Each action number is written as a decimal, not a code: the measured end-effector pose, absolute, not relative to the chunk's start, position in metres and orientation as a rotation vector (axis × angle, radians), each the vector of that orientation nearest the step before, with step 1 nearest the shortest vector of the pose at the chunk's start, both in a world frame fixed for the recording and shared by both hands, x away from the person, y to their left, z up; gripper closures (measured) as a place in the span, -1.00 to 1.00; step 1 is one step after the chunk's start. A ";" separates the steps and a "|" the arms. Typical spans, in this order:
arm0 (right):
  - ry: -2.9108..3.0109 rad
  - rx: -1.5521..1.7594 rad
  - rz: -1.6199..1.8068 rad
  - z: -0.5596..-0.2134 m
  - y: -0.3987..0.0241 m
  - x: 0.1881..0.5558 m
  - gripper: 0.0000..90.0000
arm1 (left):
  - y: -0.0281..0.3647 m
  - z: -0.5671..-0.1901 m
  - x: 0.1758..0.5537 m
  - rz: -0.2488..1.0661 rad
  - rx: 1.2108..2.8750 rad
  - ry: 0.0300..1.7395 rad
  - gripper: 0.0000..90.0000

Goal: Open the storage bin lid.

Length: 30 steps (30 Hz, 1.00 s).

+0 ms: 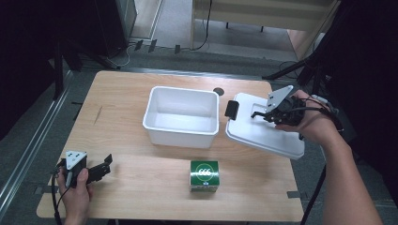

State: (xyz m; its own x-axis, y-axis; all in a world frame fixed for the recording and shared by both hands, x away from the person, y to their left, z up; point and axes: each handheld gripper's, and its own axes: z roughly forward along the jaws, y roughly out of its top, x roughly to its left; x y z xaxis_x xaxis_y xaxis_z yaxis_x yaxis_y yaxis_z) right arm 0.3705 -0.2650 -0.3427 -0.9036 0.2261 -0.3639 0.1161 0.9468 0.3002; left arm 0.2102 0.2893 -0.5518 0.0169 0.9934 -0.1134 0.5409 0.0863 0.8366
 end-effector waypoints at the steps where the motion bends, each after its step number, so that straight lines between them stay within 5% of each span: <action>1: 2.700 0.252 0.380 -0.345 -0.266 0.370 0.89 | 0.289 -0.552 0.210 0.768 1.547 1.621 -0.81; 30: 2.741 0.291 0.362 -0.436 -0.265 0.383 0.89 | 0.289 -0.552 0.210 0.762 1.554 1.616 -0.81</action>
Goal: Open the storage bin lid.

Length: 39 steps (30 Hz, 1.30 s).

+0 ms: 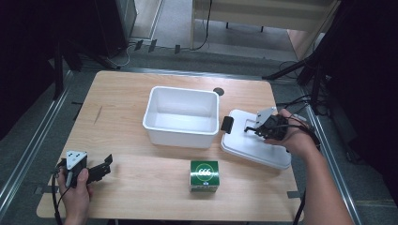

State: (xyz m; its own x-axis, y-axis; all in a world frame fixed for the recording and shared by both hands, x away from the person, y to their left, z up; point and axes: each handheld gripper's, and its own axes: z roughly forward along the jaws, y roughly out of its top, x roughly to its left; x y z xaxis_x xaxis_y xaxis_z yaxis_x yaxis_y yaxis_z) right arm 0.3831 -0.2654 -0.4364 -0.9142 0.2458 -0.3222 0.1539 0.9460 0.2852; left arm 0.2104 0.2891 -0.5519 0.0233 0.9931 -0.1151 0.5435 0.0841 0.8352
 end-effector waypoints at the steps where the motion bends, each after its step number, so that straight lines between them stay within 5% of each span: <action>1: 2.743 0.289 0.359 -0.439 -0.264 0.383 0.89 | 0.289 -0.552 0.210 0.762 1.555 1.616 -0.81; 23: 2.738 0.307 0.363 -0.471 -0.260 0.380 0.88 | 0.289 -0.552 0.210 0.762 1.565 1.612 -0.81; 29: 2.800 0.302 0.357 -0.470 -0.256 0.374 0.50 | 0.288 -0.552 0.210 0.768 1.566 1.610 -0.81; 30: 2.788 0.329 0.384 -0.466 -0.256 0.372 0.30 | 0.288 -0.552 0.210 0.768 1.564 1.611 -0.81; 39: 2.789 0.384 0.467 -0.445 -0.252 0.359 -0.11 | 0.287 -0.552 0.210 0.767 1.565 1.611 -0.81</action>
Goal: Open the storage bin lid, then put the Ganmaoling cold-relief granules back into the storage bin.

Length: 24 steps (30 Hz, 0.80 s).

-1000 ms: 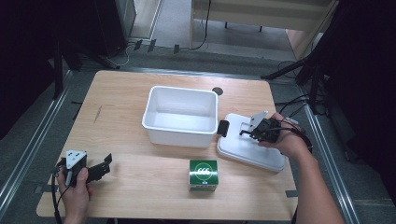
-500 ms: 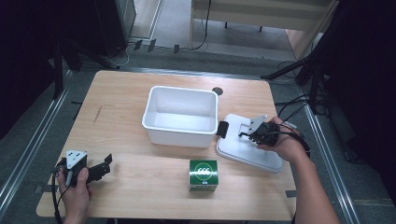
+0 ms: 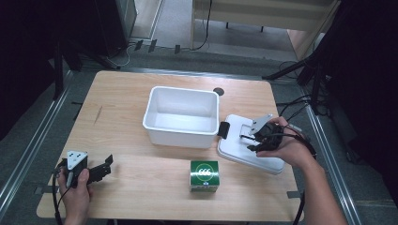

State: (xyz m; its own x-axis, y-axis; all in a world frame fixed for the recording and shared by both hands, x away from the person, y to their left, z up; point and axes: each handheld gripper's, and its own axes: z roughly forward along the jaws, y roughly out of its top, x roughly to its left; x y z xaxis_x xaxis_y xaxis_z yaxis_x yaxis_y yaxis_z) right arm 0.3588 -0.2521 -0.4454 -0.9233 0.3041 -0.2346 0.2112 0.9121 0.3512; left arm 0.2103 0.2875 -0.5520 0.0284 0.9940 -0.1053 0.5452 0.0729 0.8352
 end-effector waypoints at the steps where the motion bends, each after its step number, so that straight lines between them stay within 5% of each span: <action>1: 2.775 0.401 0.475 -0.444 -0.251 0.356 -0.17 | 0.287 -0.552 0.210 0.767 1.566 1.612 -0.81; 11: 2.844 0.424 0.513 -0.427 -0.230 0.333 -1.00 | 0.288 -0.552 0.210 0.768 1.569 1.607 -0.81; 24: 2.902 0.321 0.564 -0.426 -0.194 0.311 -1.00 | 0.288 -0.552 0.211 0.763 1.573 1.606 -0.81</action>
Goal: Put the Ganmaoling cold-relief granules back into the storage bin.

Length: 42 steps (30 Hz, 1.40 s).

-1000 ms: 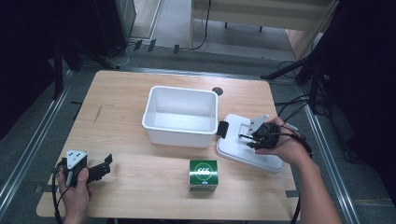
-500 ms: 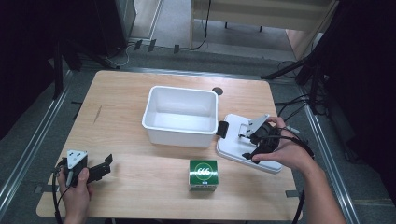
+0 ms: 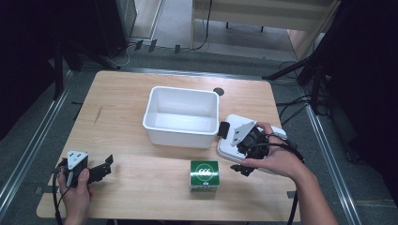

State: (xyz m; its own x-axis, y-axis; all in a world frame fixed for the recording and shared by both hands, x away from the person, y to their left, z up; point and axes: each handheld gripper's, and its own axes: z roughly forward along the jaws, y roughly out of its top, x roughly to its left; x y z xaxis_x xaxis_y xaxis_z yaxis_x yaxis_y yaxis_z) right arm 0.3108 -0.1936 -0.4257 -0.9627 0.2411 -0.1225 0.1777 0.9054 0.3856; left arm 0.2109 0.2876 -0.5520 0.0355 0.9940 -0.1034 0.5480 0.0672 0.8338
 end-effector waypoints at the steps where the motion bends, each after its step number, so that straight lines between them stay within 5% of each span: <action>1: 2.905 0.314 0.565 -0.426 -0.191 0.309 -1.00 | 0.287 -0.552 0.211 0.763 1.568 1.607 -0.81; 42: 3.039 0.045 0.488 -0.469 -0.111 0.275 -1.00 | 0.287 -0.552 0.212 0.757 1.578 1.609 -0.81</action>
